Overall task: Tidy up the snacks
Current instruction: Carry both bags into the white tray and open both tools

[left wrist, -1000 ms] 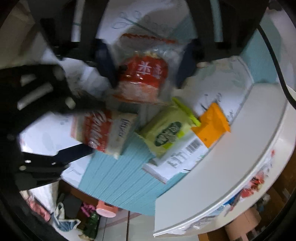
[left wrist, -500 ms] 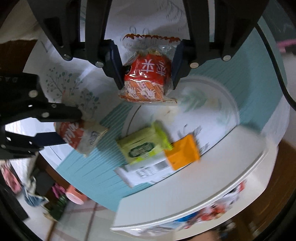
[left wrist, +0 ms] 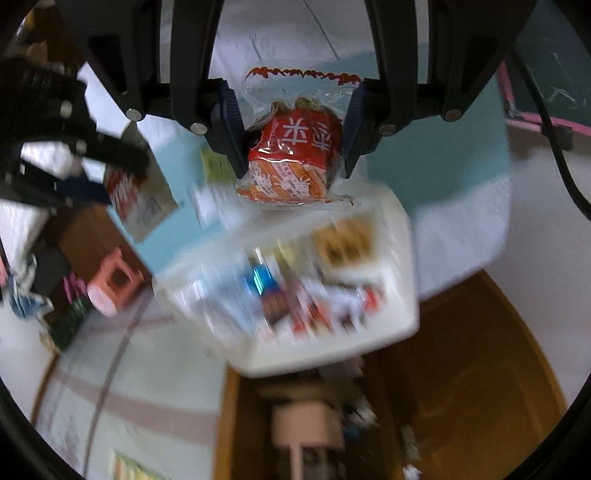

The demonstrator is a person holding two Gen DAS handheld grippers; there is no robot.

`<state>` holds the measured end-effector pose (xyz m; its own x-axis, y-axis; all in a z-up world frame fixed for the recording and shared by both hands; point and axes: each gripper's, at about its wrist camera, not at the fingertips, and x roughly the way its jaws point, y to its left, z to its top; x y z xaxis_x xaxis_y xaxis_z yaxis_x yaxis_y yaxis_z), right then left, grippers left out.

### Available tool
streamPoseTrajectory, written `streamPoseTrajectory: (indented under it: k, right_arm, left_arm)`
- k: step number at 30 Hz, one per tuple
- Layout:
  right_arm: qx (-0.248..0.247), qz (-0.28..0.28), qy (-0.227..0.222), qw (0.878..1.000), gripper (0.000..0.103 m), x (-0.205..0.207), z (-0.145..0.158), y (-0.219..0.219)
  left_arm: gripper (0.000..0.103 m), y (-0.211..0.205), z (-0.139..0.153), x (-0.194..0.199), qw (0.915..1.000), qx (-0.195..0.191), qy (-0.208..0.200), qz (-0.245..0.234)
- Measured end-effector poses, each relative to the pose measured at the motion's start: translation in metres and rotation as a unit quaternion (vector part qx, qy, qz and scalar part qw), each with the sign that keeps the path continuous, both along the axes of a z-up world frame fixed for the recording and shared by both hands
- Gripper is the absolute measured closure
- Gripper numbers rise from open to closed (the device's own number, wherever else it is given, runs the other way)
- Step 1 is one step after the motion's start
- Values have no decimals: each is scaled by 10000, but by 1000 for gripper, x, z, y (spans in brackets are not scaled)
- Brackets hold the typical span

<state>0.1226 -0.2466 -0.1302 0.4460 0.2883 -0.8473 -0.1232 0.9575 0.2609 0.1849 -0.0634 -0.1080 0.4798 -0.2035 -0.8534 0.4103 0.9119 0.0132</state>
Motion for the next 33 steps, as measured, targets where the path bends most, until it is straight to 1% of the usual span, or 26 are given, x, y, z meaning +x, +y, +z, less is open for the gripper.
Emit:
streamPoseTrajectory:
  k: [4, 7, 10, 12, 14, 17, 19, 20, 22, 23, 24, 26, 29, 33]
  right_arm:
    - [48, -34, -460, 9989, 57, 31, 36, 2]
    - [63, -126, -827, 9965, 57, 62, 70, 1]
    - [23, -166, -1180, 9929, 57, 90, 101, 5]
    - [-37, -187, -1345, 9907, 57, 105, 117, 6]
    - [-96, -220, -1400, 9899, 57, 122, 126, 6]
    - [-129, -349, -1339, 9903, 57, 149, 125, 6]
    - [-146, -363, -1222, 9917, 56, 164, 117, 5]
    - [-195, -369, -1119, 9928, 56, 172, 112, 5]
    - [-266, -367, -952, 9944, 55, 183, 103, 5]
    - [-296, -382, -843, 9953, 53, 188, 97, 5]
    - [-310, -404, -744, 9959, 51, 191, 91, 4]
    - [-289, -419, -635, 9967, 43, 191, 83, 1]
    - [-352, -400, -553, 9970, 32, 188, 73, -1]
    - [-328, -440, -507, 9972, 30, 177, 71, -2]
  left_arm:
    - [57, 6, 49, 37, 9984, -122, -477, 282]
    - [57, 4, 68, 61, 9963, -25, -733, 446]
    - [57, 3, 82, 81, 9943, -62, -859, 626]
    - [57, 4, 85, 89, 9937, -69, -885, 689]
    - [57, 0, 84, 100, 9930, 13, -907, 762]
    - [55, -3, 80, 117, 9927, 141, -874, 823]
    - [51, -7, 74, 127, 9918, 271, -884, 884]
    - [45, -8, 72, 131, 9914, 337, -887, 898]
    - [32, -10, 67, 137, 9915, 453, -851, 873]
    - [17, -11, 64, 139, 9919, 518, -810, 836]
    - [11, -12, 64, 140, 9918, 550, -812, 818]
    - [10, -12, 62, 138, 9907, 621, -905, 803]
    - [10, -13, 56, 138, 9905, 732, -834, 815]
    - [10, -11, 51, 137, 9918, 663, -666, 861]
